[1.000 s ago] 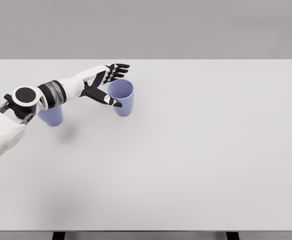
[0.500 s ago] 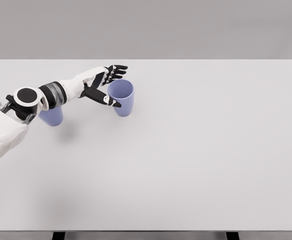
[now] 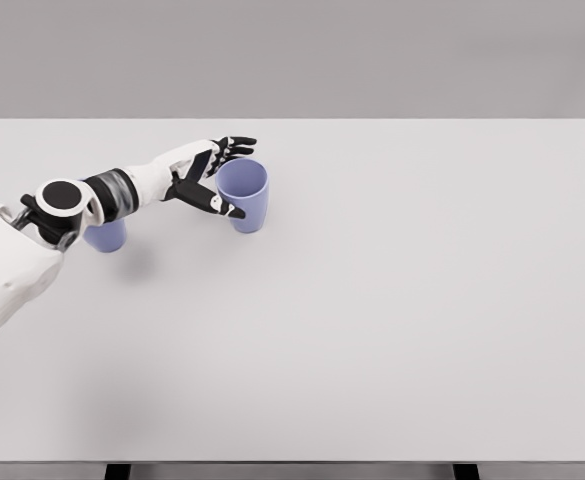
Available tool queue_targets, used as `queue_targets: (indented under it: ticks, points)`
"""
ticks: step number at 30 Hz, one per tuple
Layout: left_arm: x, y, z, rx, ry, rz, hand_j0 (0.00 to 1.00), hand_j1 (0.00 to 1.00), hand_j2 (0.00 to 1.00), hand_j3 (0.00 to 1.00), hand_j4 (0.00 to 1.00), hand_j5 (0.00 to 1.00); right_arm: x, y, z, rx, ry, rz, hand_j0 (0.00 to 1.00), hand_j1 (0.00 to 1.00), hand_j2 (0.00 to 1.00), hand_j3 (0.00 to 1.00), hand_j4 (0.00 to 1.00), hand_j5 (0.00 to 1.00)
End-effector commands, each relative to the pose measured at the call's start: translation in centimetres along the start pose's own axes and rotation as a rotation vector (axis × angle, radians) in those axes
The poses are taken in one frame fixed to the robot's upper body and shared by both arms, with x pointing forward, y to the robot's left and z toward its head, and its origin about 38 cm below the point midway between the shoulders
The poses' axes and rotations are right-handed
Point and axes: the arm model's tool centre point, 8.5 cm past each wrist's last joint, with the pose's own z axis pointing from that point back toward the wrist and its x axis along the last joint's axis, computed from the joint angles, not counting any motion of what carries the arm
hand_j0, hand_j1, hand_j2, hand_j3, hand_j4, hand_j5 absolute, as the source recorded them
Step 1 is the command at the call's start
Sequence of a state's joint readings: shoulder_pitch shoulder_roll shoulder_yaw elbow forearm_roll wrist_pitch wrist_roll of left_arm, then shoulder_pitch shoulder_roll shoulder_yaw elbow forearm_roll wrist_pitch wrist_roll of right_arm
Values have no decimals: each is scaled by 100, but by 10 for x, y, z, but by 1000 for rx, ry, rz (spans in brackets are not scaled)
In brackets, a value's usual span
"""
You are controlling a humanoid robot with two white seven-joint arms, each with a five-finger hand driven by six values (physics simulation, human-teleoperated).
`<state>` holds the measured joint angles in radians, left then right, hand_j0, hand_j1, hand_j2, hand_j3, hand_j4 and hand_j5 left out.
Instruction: Place the right cup on the left cup with left arm
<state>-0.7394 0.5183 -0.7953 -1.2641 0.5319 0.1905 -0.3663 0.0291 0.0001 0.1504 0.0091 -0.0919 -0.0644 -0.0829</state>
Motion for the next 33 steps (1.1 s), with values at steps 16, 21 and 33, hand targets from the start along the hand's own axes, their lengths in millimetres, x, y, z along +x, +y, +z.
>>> queue_targets:
  ticks: [16,21,33]
  points:
    - [2,-5,-6,-8,-9,14,100,100,100,100,100,100,0,0,0,0,0,0,100,100,100,100,100,100]
    - [3,-7,-8,-12,-11,16,100,100,100,100,100,100,0,0,0,0,0,0,100,100,100,100,100,100]
    - [2,-8,-9,-14,-12,18,85,85,85,85,85,85,0,0,0,0,0,0,100,100,100,100,100,100]
